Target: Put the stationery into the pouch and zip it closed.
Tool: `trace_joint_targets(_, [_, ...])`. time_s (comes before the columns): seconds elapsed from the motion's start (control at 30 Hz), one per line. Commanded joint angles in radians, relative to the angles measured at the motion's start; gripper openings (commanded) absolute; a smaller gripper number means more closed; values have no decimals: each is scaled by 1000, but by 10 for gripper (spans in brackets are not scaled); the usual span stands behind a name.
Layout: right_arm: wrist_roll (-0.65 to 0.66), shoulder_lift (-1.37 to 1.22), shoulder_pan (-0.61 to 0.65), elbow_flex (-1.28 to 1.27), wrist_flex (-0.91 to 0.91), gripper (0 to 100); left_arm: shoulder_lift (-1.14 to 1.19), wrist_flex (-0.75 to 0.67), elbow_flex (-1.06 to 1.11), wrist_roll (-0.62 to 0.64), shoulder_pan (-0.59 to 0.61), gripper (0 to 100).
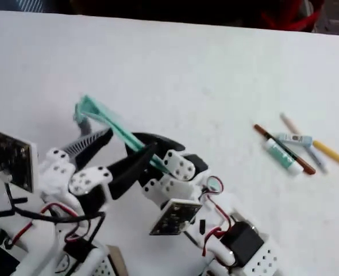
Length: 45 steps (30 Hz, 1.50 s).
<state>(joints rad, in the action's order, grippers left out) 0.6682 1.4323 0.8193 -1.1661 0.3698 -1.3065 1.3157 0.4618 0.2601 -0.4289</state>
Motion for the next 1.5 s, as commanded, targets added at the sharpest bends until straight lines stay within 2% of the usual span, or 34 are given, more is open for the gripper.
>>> trace_joint_targets(0.0, [35, 16, -4, 9, -71, 19, 44, 2, -37, 14, -4, 287])
trace_joint_targets(0.37, [144, 22, 27, 2, -114, 19, 111, -49, -48, 15, -4, 284])
trace_joint_targets(0.53, [152, 22, 61, -2, -116, 19, 111, -69, -40, 0, -50, 199])
trace_joint_targets(0.77, [153, 45, 67, -34, -114, 20, 107, -152, 15, -141, -81, 33])
trace_joint_targets(0.97, [153, 179, 65, -100, -114, 25, 105, -153, 9, -137, -81, 24])
trace_joint_targets(1.03, [149, 206, 65, -112, -102, 58, 105, -153, 8, -137, -76, 24])
trace_joint_targets(1.13, [143, 226, 64, -120, -30, 184, 104, -155, 6, -137, -76, 24])
trace_joint_targets(1.3, [15, 286, 41, -84, 97, 215, 65, -186, 15, -138, -70, 24])
trace_joint_targets(1.47, [-120, 374, 2, 144, 309, 216, 56, -183, 17, -140, 36, 24])
